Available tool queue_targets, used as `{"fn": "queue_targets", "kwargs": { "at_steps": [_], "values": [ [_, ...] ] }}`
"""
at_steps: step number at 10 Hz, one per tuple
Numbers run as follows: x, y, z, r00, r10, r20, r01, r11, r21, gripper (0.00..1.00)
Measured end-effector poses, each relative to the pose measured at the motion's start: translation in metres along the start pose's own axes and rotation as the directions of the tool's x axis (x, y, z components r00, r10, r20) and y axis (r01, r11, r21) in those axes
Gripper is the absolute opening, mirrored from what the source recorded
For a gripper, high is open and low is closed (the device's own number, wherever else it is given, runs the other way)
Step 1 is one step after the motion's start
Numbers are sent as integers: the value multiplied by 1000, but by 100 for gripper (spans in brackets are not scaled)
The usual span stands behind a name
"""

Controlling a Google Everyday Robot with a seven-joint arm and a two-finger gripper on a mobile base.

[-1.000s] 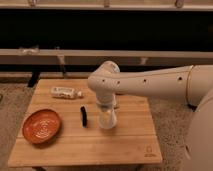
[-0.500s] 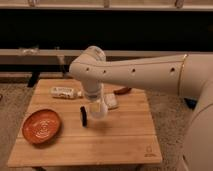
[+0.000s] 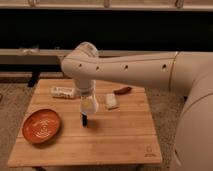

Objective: Place the ceramic cup over the eraser

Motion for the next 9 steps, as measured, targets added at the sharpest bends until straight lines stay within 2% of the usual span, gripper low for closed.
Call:
{"fn": "queue_targets", "kwargs": {
  "at_steps": [3, 4, 6, 8, 9],
  "values": [
    [-11, -5, 20, 999, -20, 27, 20, 1000, -21, 0],
    [-13, -5, 32, 999, -22, 33, 23, 999, -34, 3],
    [-21, -5, 54, 998, -32, 46, 34, 998, -60, 20],
    [-27, -3, 78, 997, -33, 64, 39, 995, -91, 42],
    [-30, -1, 85, 997, -33, 70, 40, 994, -103, 49]
  ]
}}
